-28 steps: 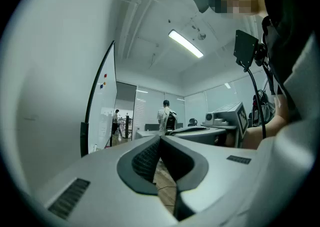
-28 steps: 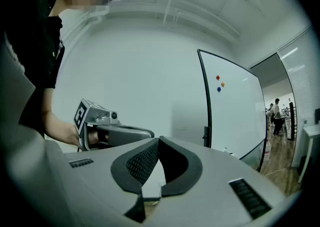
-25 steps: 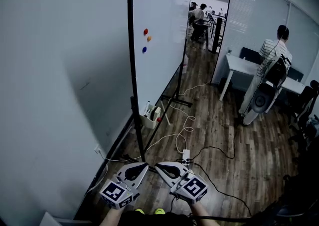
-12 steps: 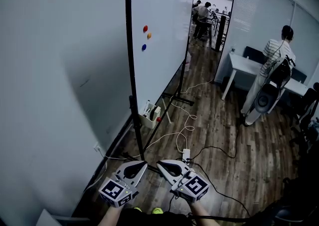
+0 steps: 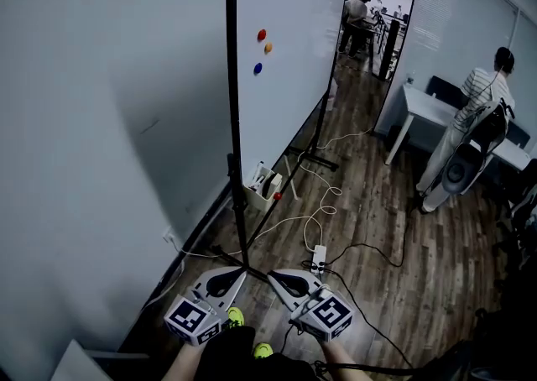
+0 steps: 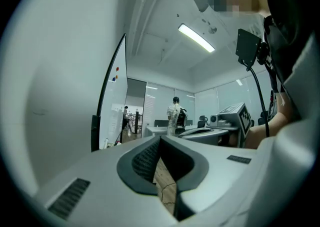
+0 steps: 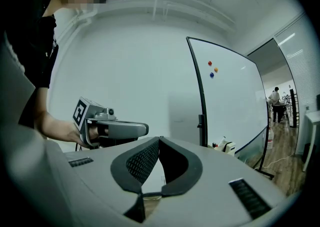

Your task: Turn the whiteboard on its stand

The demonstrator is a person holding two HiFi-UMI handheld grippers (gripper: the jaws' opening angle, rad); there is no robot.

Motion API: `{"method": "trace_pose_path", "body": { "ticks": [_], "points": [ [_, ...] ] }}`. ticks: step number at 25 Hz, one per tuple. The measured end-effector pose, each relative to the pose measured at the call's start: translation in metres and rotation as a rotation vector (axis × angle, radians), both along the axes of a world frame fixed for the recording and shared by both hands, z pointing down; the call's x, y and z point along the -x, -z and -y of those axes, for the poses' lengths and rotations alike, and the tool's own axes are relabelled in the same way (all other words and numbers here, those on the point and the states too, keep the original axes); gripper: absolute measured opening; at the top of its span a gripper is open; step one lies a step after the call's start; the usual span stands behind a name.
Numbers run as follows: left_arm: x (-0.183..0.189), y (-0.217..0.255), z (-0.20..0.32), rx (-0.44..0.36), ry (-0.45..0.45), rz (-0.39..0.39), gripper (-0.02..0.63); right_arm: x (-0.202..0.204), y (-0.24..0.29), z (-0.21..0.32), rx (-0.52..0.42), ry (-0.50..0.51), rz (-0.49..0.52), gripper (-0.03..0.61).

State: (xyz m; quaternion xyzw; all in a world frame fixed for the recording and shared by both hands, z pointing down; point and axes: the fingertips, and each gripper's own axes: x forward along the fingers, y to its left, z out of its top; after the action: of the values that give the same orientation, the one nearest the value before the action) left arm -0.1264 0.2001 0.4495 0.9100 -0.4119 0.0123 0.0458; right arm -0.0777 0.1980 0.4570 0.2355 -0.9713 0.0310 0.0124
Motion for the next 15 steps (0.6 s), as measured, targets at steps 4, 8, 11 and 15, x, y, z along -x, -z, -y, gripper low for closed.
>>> {"method": "trace_pose_path", "body": {
  "ticks": [4, 8, 11, 15],
  "points": [
    [0.007, -0.004, 0.007, 0.004, 0.020, -0.003, 0.014, 0.006, -0.003, 0.007, -0.010, 0.004, -0.022, 0.006],
    [0.009, -0.011, 0.023, 0.011, 0.015, -0.005, 0.014, 0.012, -0.006, 0.020, -0.022, 0.001, -0.044, 0.006],
    [0.013, -0.014, 0.036, 0.013, 0.015, -0.004, 0.014, 0.016, -0.013, 0.029, -0.014, 0.000, -0.052, 0.006],
    [0.016, -0.019, 0.054, 0.029, 0.017, -0.018, 0.014, 0.018, -0.018, 0.045, 0.006, -0.012, -0.068, 0.006]
  ]
}}
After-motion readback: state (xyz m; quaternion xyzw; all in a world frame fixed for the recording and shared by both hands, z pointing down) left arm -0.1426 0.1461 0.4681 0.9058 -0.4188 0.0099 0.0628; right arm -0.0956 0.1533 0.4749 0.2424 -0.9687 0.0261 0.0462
